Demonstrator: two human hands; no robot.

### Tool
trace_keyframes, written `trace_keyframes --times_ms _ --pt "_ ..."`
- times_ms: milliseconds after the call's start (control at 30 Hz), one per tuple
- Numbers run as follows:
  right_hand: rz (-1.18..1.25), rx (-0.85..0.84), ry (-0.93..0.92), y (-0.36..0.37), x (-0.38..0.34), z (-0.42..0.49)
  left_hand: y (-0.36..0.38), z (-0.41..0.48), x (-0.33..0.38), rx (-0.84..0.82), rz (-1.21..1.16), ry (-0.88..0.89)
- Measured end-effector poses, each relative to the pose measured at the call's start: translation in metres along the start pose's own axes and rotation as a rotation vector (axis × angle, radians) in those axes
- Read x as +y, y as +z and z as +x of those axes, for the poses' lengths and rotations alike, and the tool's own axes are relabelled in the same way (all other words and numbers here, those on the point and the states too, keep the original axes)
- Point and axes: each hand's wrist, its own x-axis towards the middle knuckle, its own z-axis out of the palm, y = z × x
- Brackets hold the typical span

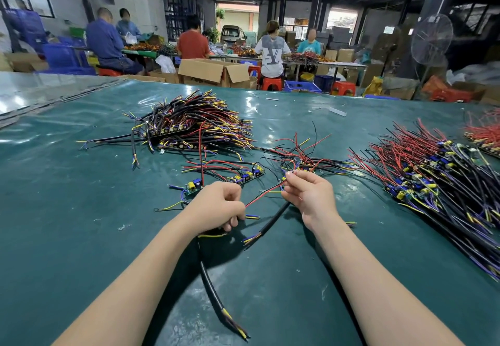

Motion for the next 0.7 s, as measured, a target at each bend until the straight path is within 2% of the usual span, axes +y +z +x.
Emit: trace_keyframes --times_ms 167,367,700 --pt "0.129 -0.081 0.058 -0.0018 -0.0056 -0.0009 -0.0014 0.0011 0.0018 -0.006 -0.121 -0.01" --pt "0.109 -0.078 0.047 -0.0043 -0.0059 -0.0005 0.0007 -0.0002 0.0033 -0.089 -0.103 -0.014" --pt "0.27 -0.16 0.137 -0.0026 -0.0072 -0.0028 -0.0018 -0.0006 0.0033 -0.061 -0.13 -0.007"
